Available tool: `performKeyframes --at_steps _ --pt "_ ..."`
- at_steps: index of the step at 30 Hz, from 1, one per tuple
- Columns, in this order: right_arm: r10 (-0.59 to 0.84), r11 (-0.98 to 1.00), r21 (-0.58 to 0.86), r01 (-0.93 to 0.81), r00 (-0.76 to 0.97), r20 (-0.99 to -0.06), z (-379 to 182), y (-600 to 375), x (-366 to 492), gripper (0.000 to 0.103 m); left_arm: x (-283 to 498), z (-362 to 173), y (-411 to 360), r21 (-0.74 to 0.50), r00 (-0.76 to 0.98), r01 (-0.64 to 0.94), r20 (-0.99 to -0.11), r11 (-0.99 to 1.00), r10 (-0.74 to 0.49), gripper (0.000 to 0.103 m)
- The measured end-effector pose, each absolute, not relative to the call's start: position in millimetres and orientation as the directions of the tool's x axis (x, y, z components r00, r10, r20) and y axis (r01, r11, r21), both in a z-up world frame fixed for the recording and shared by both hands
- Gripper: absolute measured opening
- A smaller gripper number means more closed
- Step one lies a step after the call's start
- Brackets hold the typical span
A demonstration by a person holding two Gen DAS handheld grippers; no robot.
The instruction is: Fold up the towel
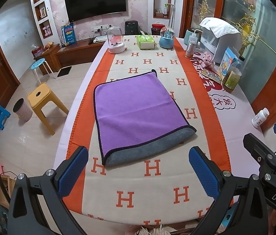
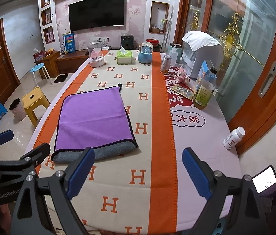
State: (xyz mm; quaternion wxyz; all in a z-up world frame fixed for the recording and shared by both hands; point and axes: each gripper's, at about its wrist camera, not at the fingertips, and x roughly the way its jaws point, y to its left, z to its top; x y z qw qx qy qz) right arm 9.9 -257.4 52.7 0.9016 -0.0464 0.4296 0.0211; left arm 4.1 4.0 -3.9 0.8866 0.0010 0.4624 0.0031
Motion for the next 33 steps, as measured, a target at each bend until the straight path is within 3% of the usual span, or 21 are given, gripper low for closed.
performKeyframes --at_steps 33 --pt "0.025 0.992 -0.057 -0.110 0.633 -0.773 58.3 -259.9 18.2 0.091 6.8 -0.2 1.2 0.011 0.578 -0.027 -0.816 1.000 0.025 0.102"
